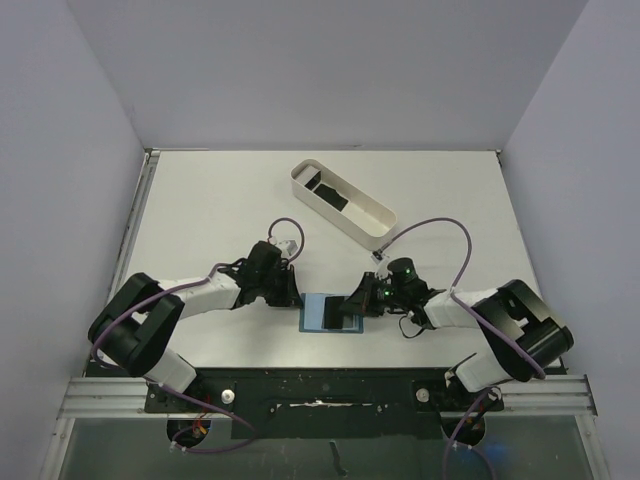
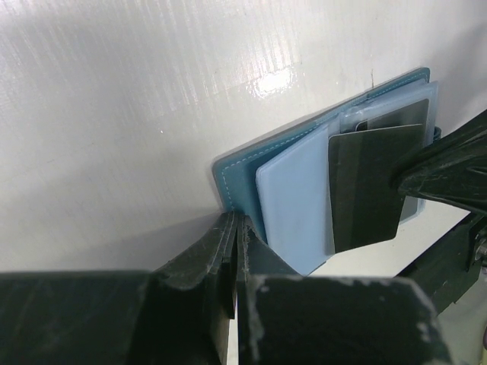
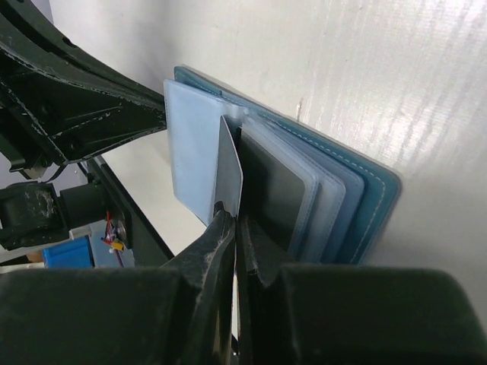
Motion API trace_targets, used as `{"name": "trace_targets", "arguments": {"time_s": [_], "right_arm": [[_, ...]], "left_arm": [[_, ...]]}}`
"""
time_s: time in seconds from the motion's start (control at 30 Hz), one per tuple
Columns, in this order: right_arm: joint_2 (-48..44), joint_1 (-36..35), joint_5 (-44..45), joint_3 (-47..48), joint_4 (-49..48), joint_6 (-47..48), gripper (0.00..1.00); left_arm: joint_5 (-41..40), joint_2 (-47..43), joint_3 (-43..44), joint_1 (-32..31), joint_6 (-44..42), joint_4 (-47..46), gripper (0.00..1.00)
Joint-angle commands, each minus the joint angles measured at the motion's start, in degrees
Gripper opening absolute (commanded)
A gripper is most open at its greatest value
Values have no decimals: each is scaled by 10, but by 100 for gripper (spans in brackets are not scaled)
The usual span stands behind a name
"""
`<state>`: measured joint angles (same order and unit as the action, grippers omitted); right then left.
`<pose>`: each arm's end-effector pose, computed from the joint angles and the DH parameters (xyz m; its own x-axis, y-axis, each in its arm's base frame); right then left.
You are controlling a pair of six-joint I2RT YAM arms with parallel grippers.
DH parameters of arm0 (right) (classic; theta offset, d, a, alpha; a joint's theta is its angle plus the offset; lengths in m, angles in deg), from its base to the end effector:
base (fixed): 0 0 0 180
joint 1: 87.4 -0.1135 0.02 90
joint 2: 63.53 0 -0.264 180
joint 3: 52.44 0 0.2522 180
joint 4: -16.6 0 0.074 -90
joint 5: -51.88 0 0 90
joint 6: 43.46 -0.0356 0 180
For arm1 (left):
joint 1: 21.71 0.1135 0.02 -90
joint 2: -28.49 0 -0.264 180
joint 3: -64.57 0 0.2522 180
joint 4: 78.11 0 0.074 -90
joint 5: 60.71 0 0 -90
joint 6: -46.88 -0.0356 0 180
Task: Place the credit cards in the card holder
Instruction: Insert the credit card into the card holder.
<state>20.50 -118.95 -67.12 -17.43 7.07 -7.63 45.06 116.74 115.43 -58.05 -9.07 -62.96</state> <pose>0.1947 0.1398 0.1188 -0.9468 0.2508 -0.2018 -0.0152 0.5915 0.8062 0.2183 -0.1726 0.1383 -0.9236 0.0105 -0.3831 0.2248 0.8245 -0.5193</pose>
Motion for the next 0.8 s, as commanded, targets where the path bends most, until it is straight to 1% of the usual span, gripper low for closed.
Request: {"name": "trace_targets", "arguments": {"time_s": [0.0, 0.23, 0.4, 0.6, 0.77], "right_arm": [[27, -11, -6, 17, -12, 19, 0], [44, -28, 10, 21, -24, 6, 0], [47, -37, 30, 25, -26, -5, 0], [30, -37, 55, 21, -24, -11, 0], [18, -31, 65, 15, -22, -13, 0]], "left_arm": [[-16, -2, -15, -10, 6, -16, 0], [-18, -5, -36, -25, 32, -40, 0], [-26, -12, -51, -26, 51, -38, 0], [-46, -44, -73, -28, 61, -37, 0], [-51, -37, -83, -28, 63, -39, 0]]}}
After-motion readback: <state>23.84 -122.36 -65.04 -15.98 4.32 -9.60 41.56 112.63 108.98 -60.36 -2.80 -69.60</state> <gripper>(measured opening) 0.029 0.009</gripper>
